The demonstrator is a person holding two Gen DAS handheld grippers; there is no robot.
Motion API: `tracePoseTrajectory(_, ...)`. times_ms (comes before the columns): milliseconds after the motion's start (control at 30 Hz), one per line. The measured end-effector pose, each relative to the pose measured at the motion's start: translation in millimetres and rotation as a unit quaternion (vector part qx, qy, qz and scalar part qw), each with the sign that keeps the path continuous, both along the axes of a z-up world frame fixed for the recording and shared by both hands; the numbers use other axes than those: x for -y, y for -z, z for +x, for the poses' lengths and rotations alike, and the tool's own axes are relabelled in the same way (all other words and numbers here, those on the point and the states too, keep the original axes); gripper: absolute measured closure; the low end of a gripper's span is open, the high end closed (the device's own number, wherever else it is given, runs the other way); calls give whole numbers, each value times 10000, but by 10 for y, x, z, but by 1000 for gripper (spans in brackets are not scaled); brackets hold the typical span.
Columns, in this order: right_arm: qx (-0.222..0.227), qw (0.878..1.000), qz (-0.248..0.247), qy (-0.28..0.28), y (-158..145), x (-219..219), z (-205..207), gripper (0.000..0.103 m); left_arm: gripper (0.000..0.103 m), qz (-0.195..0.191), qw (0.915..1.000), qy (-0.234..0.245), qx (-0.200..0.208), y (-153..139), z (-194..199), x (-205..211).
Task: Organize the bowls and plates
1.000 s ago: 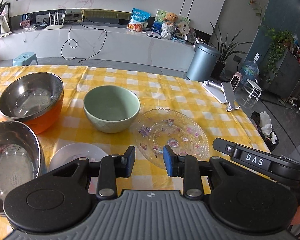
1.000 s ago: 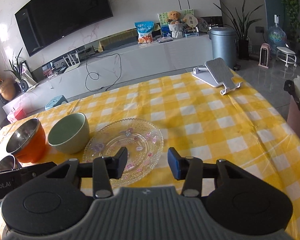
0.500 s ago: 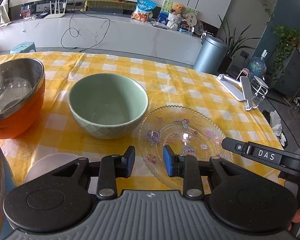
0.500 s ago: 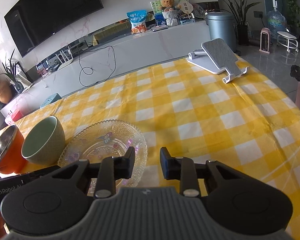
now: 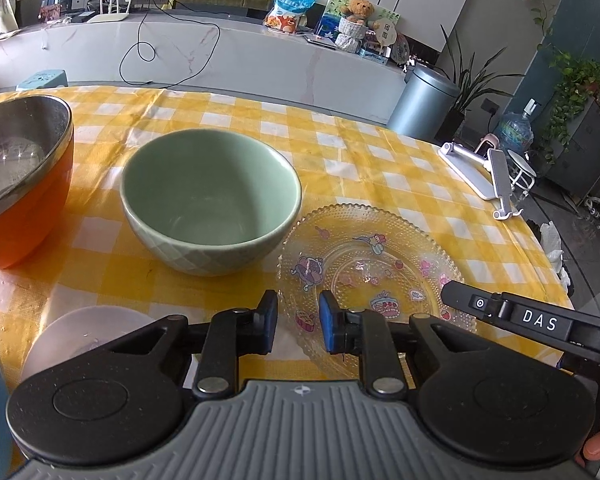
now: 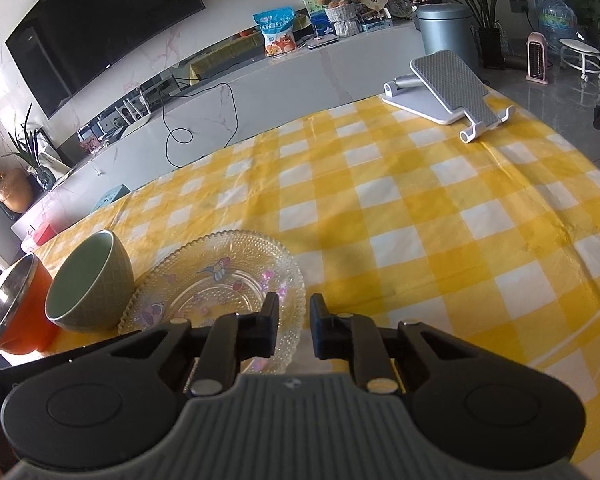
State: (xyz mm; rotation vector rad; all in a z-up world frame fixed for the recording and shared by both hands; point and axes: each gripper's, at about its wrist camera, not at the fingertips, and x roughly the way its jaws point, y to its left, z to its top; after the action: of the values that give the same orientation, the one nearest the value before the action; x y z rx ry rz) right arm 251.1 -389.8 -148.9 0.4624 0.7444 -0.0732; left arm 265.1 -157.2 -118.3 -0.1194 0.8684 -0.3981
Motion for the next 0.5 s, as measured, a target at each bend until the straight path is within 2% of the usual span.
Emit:
tracePoseTrajectory(267, -47, 10000, 49, 45, -32, 0, -32, 94, 83, 56, 9999, -32, -79, -42, -53, -23)
tracePoseTrajectory(500, -80, 9998, 183, 70, -110, -2, -189, 96, 83, -74, 9998, -66, -153, -134, -247, -122)
